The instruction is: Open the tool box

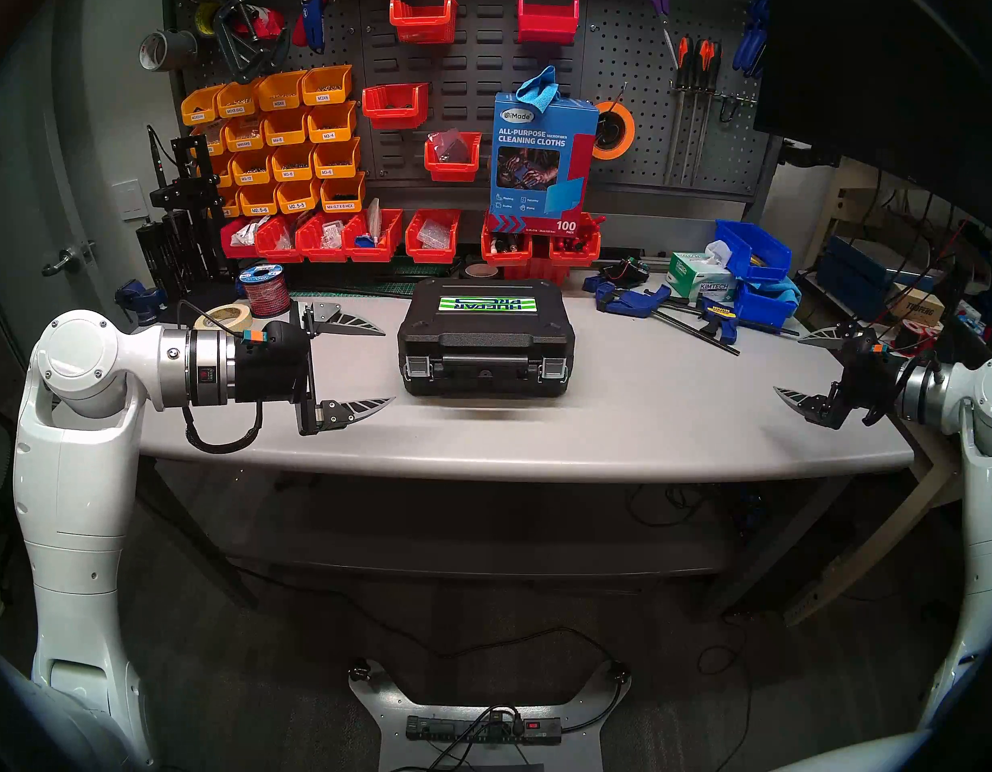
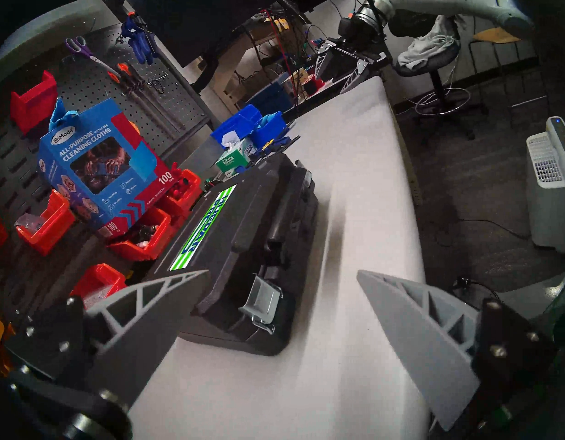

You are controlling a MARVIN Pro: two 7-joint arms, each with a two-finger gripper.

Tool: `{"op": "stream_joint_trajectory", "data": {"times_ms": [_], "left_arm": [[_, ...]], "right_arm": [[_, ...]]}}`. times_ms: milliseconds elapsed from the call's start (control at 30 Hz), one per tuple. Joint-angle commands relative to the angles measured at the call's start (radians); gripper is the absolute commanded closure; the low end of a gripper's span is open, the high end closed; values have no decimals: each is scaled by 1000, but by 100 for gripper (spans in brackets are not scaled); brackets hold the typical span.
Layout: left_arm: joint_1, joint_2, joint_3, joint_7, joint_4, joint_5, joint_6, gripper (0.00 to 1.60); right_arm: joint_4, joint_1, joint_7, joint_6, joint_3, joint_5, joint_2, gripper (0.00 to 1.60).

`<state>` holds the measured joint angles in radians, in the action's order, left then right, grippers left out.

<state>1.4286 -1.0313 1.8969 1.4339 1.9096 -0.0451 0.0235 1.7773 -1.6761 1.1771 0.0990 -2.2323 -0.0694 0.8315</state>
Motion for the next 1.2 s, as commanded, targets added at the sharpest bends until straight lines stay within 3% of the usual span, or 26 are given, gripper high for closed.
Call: {"op": "stream_joint_trajectory", "data": {"times_ms": [0,267,500,733,1167], "left_arm": [[19,-42,0,-75,-22,54,-99,0],[-31,-89,-50,-190,-111,136,-158,0],[-78,-123,-87,-242,-154,145,-178,0],[-84,-141,-101,-255,-147,137,-184,0],[-46,-102,-71,-205,-137,110,-209,0]], "right_arm": [[5,2,0,-1,-4,-1,-5,0],[5,2,0,-1,-4,-1,-5,0],[4,2,0,-1,-4,-1,-5,0],[5,2,0,-1,-4,-1,-5,0],[5,2,0,0,-4,-1,-5,0]]}}
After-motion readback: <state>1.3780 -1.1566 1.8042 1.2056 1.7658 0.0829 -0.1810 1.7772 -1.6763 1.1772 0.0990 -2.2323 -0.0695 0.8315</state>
